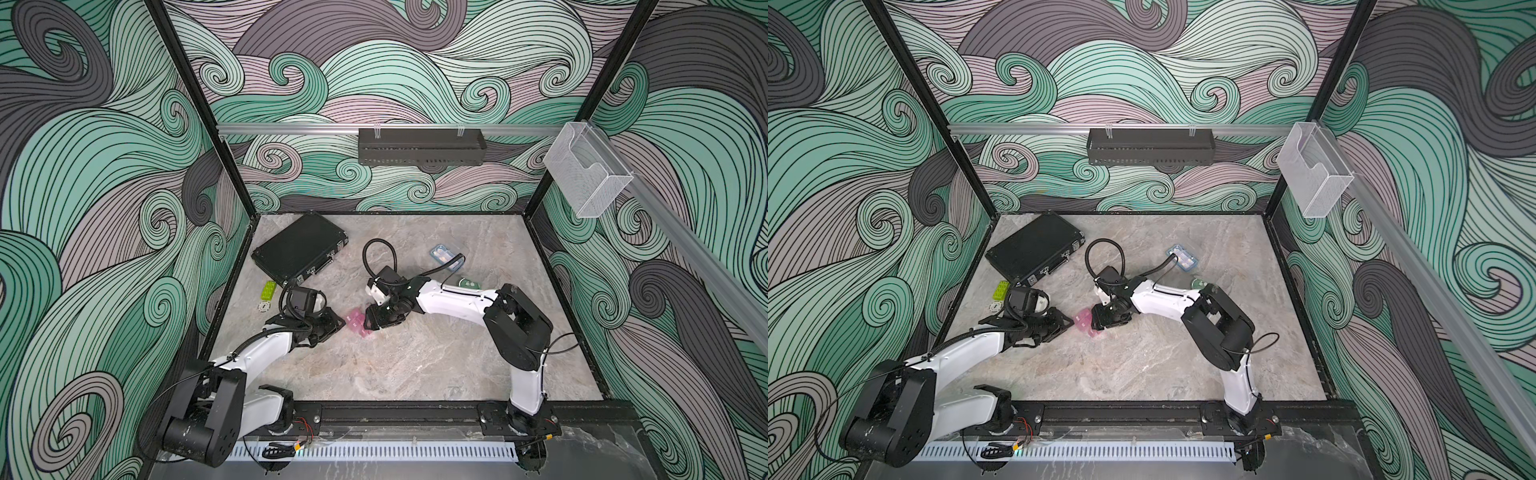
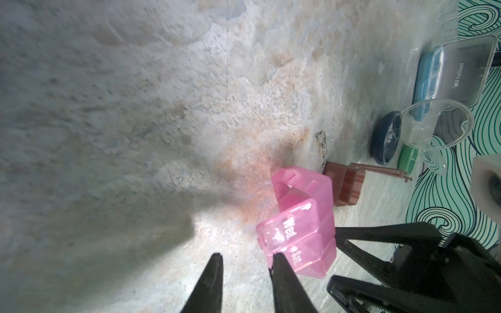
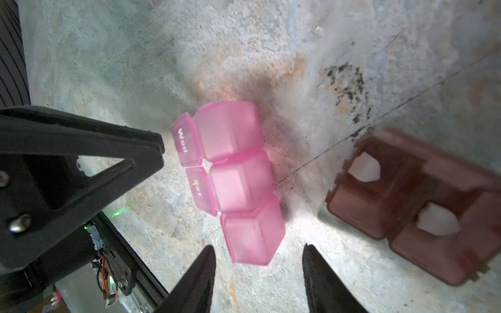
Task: Close pillboxes
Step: Adjust the pillbox at the center of the board.
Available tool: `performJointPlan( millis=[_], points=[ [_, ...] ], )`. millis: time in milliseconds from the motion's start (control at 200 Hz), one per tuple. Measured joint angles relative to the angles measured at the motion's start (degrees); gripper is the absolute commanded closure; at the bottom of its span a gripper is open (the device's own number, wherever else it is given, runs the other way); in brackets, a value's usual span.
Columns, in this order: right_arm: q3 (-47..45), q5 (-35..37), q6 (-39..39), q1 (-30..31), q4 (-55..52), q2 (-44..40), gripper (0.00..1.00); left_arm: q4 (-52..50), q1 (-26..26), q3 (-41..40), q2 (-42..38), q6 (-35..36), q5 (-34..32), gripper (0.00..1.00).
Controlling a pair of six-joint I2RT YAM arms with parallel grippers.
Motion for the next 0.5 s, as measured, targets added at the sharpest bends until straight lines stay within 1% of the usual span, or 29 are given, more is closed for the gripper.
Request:
performJointPlan(
  millis=[205, 335, 440, 500],
  points=[
    [-0.50, -0.20, -0.81, 0.09, -0.48, -1.25, 0.46, -0.26, -0.02, 0.00, -0.02, 0.04, -0.02, 0.72],
    [-0.55, -0.15, -1.64, 0.04, -0.57, -2.78, 0.52, -0.07, -0.09, -0.17, -0.24, -0.17, -0.04, 0.77],
    [-0.42, -0.13, -2.19, 0.04, -0.63, -3.02, 0.56, 0.81, -0.61, -0.68, 0.02, -0.83, -0.02, 0.79],
    [-0.22, -0.09, -2.75, 0.04, -1.16, -2.95, 0.56, 1.36, -1.18, -0.83, 0.72, -1.16, 0.00, 0.79]
  ],
)
